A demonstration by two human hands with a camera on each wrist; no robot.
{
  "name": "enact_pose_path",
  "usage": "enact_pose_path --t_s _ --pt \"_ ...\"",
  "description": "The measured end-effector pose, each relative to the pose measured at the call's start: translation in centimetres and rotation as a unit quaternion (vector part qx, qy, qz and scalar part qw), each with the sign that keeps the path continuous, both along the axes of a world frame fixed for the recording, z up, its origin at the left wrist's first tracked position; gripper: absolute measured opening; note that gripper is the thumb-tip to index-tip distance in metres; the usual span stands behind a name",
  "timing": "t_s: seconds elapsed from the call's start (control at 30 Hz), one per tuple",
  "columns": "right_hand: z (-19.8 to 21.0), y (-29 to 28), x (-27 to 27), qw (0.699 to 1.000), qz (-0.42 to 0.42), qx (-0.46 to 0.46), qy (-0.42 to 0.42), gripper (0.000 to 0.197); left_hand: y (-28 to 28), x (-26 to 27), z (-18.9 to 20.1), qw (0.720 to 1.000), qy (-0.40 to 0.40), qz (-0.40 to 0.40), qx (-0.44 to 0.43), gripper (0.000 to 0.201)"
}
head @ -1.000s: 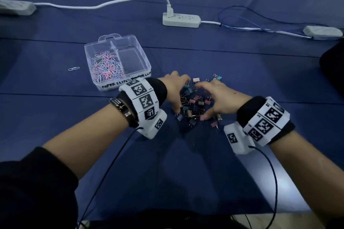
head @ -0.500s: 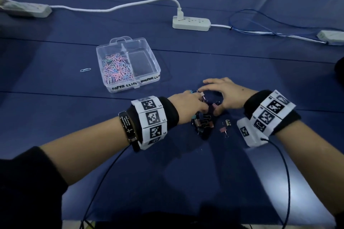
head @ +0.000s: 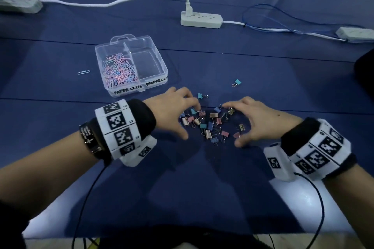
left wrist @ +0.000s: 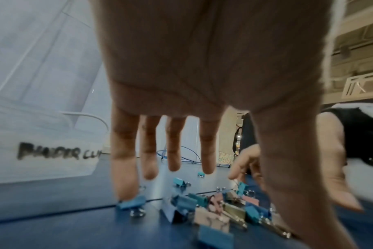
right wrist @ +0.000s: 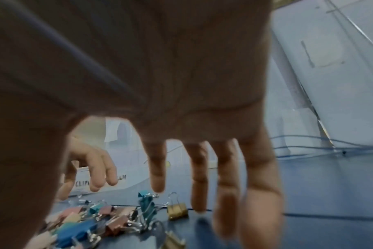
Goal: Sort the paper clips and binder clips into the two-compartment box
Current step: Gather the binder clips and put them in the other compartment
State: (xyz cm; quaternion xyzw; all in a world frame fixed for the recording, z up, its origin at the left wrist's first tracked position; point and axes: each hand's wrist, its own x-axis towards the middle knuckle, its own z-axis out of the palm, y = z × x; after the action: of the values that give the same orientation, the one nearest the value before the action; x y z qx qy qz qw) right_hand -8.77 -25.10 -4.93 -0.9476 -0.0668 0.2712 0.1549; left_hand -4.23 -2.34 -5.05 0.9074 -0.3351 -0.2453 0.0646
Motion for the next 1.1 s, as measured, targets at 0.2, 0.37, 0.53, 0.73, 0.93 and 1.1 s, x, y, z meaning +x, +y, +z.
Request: enact_pose_path --t_s 0.2,0.37,0.53,0.73,0.93,1.1 --pt "-0.5 2.3 -1.0 0.997 -0.015 -0.056 0.042 0.101 -0.7 -0.3 -0.4 0.996 0.041 0.063 0.038 0.077" --pt "-1.3 3.8 0.7 0.998 -0.043 0.034 -0.004 0.088 -2.9 0.0 -0.8 0.997 0.052 0.063 -0.006 0.072" --pt "-0.2 2.0 3.1 0.995 -0.084 0.004 -0.062 0.104 -3.2 1.1 -0.1 0.997 0.001 0.072 -0.016 0.095" --pt "-0.3 -0.2 6.0 0.992 -0.077 -0.097 0.026 0.119 -4.3 2.7 0.4 0.995 0.033 0.027 0.089 0.122" --pt "-0.9 1.8 3.3 0.998 0.034 -0.049 -0.037 0.081 -4.8 0.8 -0.1 0.996 0.020 -0.055 0.067 0.087" --pt "-0.7 3.7 -0.3 0.996 0.076 -0.043 -0.031 0.077 -4.1 -1.4 -0.9 0.994 -0.032 -0.077 0.076 0.074"
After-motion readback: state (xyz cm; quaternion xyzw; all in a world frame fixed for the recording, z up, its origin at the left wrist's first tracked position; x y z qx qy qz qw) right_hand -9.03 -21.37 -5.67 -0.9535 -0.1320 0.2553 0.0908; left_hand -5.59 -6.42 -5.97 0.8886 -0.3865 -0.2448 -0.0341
